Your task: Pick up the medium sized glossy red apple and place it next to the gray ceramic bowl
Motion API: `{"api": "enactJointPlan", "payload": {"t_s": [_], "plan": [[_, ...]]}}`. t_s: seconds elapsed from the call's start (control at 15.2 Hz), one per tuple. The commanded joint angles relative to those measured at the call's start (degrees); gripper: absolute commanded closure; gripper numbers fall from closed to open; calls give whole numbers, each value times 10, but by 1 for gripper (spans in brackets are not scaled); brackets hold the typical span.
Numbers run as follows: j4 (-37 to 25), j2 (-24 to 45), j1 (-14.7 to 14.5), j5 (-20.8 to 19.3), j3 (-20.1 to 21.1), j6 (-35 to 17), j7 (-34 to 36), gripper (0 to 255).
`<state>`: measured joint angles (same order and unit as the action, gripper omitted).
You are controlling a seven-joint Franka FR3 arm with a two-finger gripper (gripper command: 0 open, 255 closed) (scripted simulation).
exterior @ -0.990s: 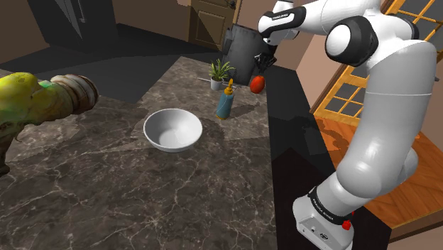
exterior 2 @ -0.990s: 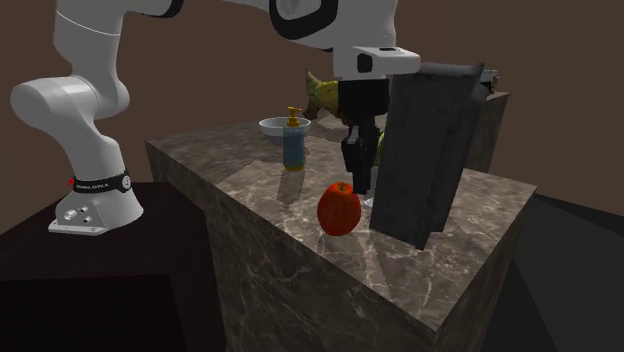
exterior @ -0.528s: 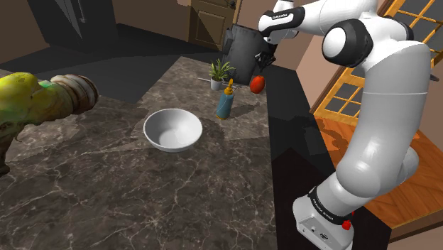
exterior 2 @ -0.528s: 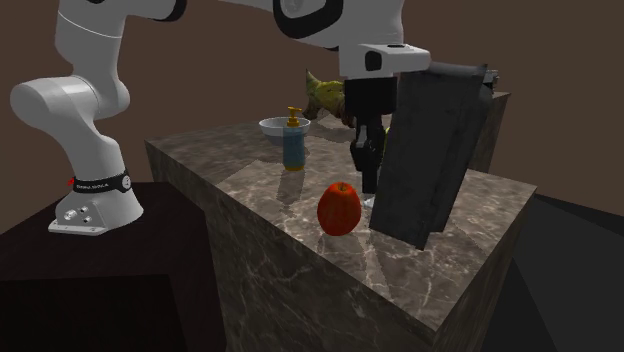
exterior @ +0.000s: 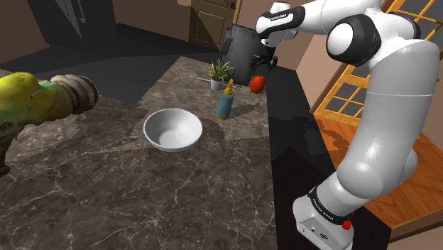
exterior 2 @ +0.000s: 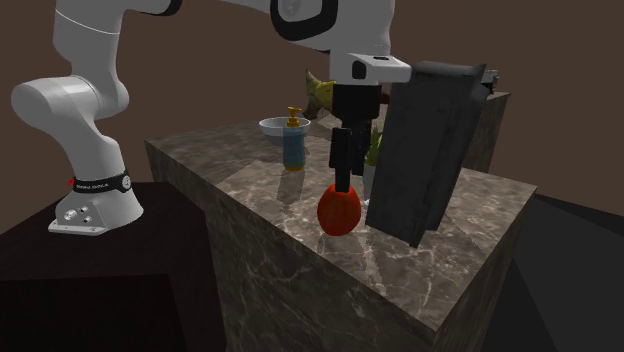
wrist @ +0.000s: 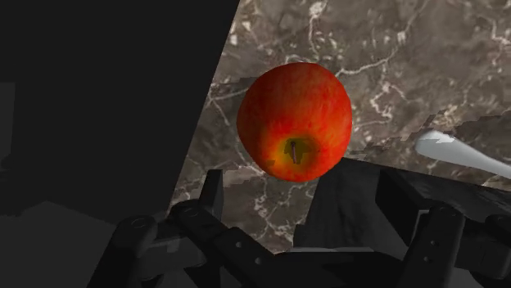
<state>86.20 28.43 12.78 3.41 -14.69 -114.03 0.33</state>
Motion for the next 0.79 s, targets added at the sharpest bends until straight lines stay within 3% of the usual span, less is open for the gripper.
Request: {"api": "enactJointPlan", "payload": {"t_s": [0.0, 0.2, 0.73], "plan": [[5, 7, 0, 1, 1, -9, 0, 0], [18, 17, 1, 4, 3, -32, -2, 0], [18, 17, 1, 4, 2, -32, -2, 0]]}}
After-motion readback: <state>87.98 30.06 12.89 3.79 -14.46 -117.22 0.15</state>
